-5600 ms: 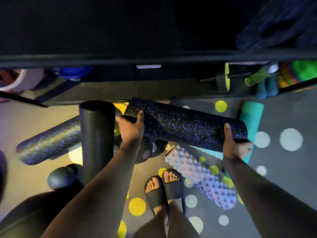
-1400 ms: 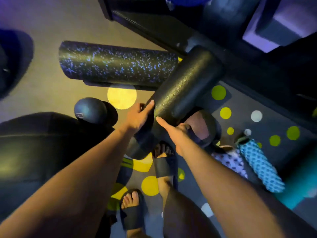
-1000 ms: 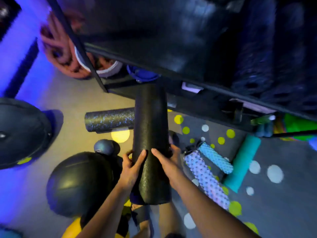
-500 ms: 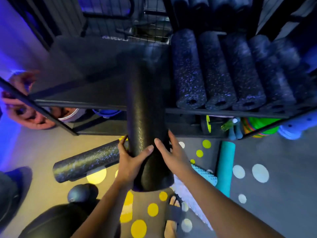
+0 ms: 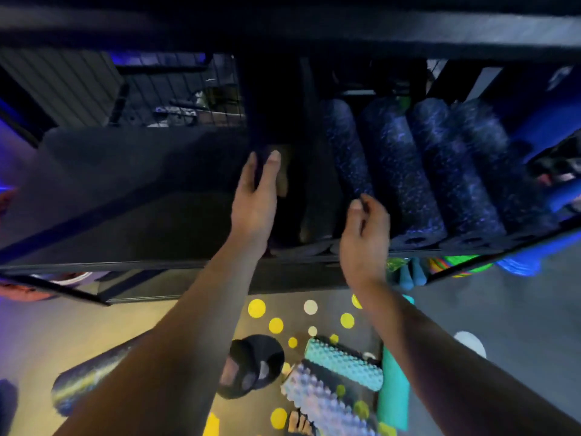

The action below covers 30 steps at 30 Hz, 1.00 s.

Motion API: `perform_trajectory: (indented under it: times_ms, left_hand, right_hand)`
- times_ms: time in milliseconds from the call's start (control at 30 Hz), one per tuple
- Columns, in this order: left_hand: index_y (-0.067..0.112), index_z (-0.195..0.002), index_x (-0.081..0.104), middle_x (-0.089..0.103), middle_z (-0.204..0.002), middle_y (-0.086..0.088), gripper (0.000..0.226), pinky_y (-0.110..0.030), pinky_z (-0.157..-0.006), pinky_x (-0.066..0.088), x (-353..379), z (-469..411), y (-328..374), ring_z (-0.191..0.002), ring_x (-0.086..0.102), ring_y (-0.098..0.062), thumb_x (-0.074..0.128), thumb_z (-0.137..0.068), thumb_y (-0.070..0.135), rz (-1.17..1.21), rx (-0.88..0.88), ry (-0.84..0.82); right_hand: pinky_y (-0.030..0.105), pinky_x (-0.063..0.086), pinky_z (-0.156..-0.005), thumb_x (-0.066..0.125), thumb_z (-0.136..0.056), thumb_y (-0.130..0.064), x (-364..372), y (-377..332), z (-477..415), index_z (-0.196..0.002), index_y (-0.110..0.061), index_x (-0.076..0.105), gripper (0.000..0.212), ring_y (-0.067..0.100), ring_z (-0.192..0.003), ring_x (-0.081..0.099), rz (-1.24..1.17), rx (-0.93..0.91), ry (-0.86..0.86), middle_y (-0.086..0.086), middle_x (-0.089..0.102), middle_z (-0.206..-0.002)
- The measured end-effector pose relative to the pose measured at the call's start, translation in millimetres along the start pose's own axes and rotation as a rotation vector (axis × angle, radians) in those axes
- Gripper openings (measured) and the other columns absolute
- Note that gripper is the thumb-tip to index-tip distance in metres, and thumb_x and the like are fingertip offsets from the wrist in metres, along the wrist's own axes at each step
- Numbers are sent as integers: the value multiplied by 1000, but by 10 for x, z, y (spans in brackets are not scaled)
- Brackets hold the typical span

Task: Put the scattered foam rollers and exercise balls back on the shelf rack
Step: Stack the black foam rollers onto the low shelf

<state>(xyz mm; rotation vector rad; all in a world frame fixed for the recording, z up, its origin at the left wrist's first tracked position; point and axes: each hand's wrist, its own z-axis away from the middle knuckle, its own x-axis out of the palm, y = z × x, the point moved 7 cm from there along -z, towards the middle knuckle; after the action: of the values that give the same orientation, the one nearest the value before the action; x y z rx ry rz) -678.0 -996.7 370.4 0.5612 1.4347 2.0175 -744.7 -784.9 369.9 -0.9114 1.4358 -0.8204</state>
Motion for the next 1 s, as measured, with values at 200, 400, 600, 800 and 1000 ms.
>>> perform_trajectory:
  times_ms: [200, 400, 600, 800, 1000]
  left_hand:
    - [43, -120, 68, 74, -99, 11, 28, -43, -95, 57, -8, -16, -337, -96, 71, -16, 57, -96, 53, -100, 69, 82]
    - [16, -117, 68, 69, -92, -11, 19, -22, -59, 52, -967, 184, -1427, -81, 66, -25, 52, -106, 16, -116, -121, 192]
    - [24, -111, 67, 73, -94, -9, 16, -29, -66, 55, -2576, 752, -2642, -75, 66, -23, 56, -101, 17, -350, -388, 283]
    - [28, -110, 62, 71, -89, -8, 29, -49, -83, 57, -4130, 1128, -3904, -91, 71, -37, 57, -83, 36, -433, -670, 307]
    - [12, -141, 51, 63, -130, -14, 54, -39, -101, 47, -5306, 574, -5035, -123, 59, -32, 69, -94, 34, -602, -642, 312]
  right_hand:
    - [45, 35, -94, 54, -101, -26, -269, -52, -158, -123, -6, 63, 31, 40, -108, 50, 353, -403, 259, 21, 54, -124]
    - [44, 37, -80, 59, -93, -27, 554, -77, 768, -108, -14, 66, 21, 31, -93, 47, 464, -737, -133, 14, 57, -106]
    - [45, 52, -78, 50, -88, -27, 1775, 602, 2028, -105, -16, 65, 25, 32, -92, 57, 592, -671, -721, 8, 60, -104]
    - [41, 51, -87, 52, -97, -29, 2924, 1483, 3116, -117, -17, 57, 24, 32, -108, 62, 832, -292, -1063, 10, 58, -119]
    - [41, 45, -96, 62, -95, -26, 4437, 2427, 3897, -144, -13, 40, 55, 40, -125, 53, 707, 269, -1061, 21, 55, -139]
